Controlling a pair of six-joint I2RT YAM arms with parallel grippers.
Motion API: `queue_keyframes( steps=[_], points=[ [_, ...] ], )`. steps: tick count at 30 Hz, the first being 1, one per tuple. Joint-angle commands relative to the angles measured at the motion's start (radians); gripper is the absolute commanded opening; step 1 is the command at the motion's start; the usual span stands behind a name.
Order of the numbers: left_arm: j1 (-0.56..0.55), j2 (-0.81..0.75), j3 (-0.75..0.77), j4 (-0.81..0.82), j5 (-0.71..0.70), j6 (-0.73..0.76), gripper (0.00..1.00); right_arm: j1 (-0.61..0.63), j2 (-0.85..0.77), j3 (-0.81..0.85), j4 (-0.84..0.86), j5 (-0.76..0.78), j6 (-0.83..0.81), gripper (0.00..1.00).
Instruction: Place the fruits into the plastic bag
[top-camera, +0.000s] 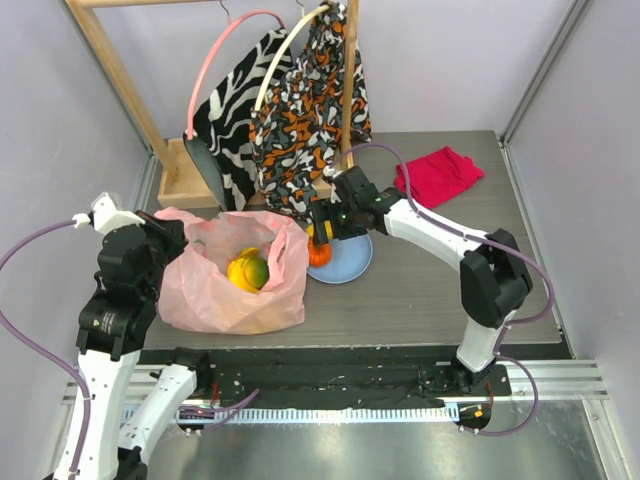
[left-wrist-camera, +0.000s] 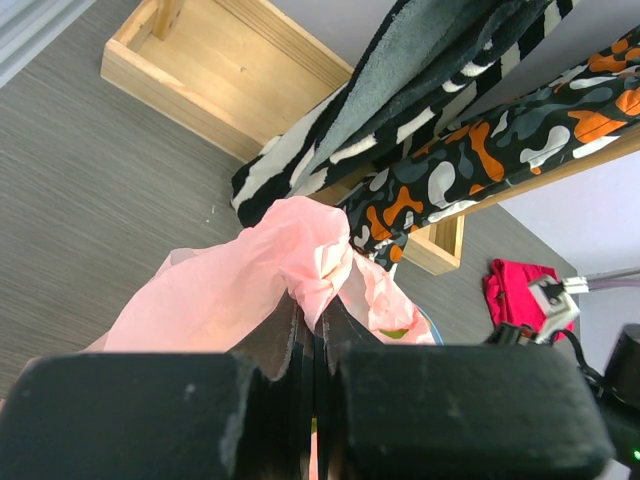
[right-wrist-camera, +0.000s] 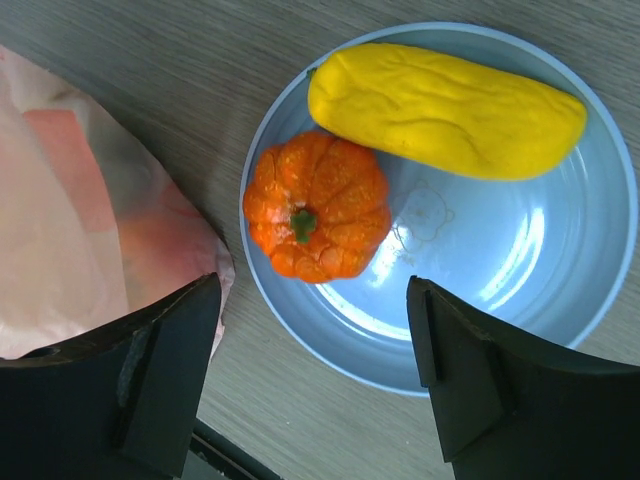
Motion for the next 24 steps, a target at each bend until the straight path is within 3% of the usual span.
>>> queue_keyframes(
  steps=[1, 14, 24],
  points=[
    [0.006, 0.001, 0.021, 0.024, -0.021, -0.001, 0.0, 0.008, 0.05, 0.089, -0.038, -0.042, -0.025, 0.84],
    [0.006, 0.015, 0.022, 0.021, -0.025, 0.008, 0.0, 0.027, 0.204, 0.174, -0.07, -0.076, -0.034, 0.91],
    [0.006, 0.013, 0.022, 0.016, -0.038, 0.01, 0.0, 0.028, 0.264, 0.198, -0.088, -0.083, -0.045, 0.86]
  ],
)
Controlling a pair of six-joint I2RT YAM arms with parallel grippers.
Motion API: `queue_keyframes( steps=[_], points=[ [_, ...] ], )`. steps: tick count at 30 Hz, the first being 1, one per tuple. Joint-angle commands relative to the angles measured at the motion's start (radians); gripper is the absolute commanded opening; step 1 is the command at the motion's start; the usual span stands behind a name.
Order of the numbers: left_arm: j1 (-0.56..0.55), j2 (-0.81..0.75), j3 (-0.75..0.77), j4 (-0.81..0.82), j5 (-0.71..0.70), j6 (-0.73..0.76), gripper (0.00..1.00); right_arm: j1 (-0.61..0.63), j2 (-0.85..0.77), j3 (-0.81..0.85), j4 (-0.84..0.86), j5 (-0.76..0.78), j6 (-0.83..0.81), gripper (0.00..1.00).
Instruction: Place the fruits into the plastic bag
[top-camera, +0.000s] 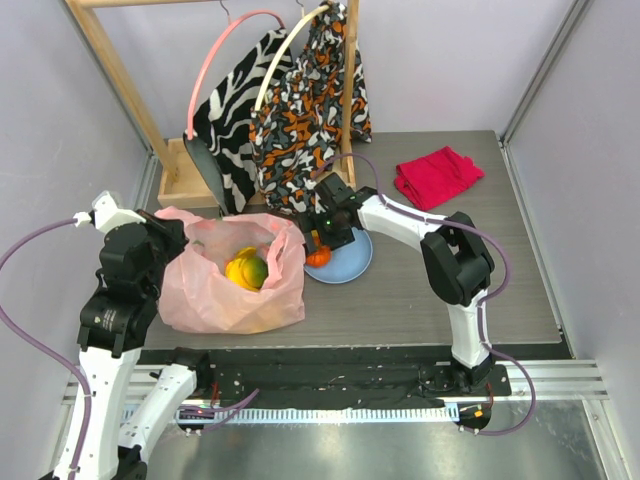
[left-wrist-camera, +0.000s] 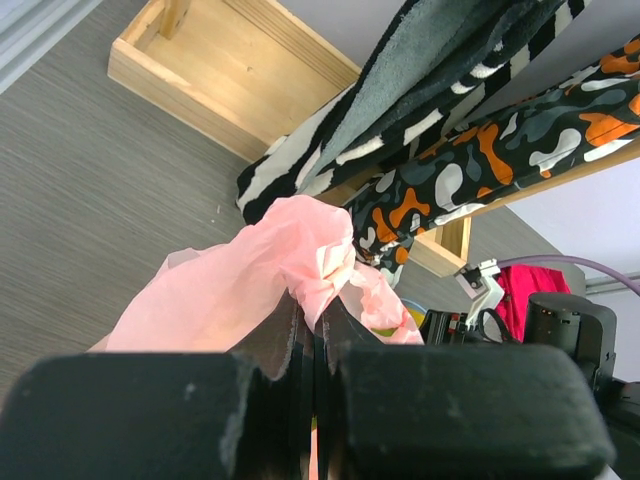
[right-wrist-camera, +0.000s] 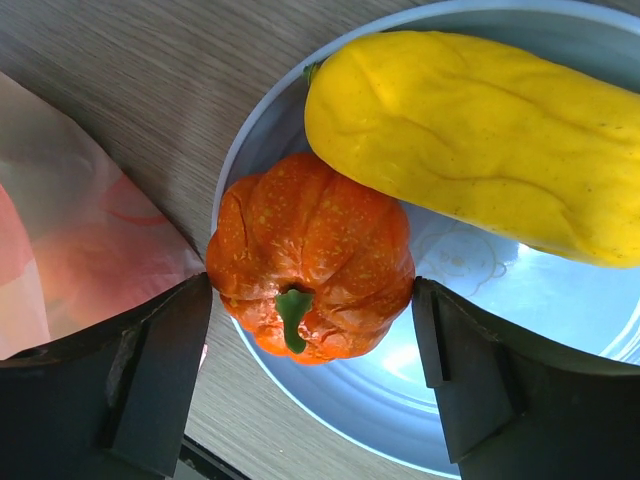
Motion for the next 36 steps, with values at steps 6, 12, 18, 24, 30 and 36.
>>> queue_keyframes(
  steps=[6, 12, 18, 24, 30, 36],
  points=[
    [0.006, 0.003, 0.025, 0.015, -0.032, 0.009, 0.0, 0.007, 0.019, 0.05, -0.024, -0.007, -0.027, 0.64],
    [0.007, 0.01, 0.028, 0.019, -0.033, 0.012, 0.0, 0.003, -0.02, 0.035, -0.027, -0.005, -0.038, 0.34],
    [0.006, 0.015, 0.028, 0.029, -0.03, 0.01, 0.0, 0.002, -0.129, -0.026, -0.007, 0.001, -0.067, 0.19],
    [0.006, 0.013, 0.025, 0.035, -0.027, 0.012, 0.0, -0.023, -0.258, -0.131, -0.001, 0.087, -0.07, 0.18],
    [0.006, 0.015, 0.022, 0.039, -0.024, 0.013, 0.0, -0.09, -0.378, -0.227, 0.001, 0.124, -0.07, 0.18],
    [0.006, 0.021, 0.022, 0.047, -0.013, 0.013, 0.0, -0.17, -0.453, -0.192, 0.016, 0.09, -0.068, 0.17]
  ],
)
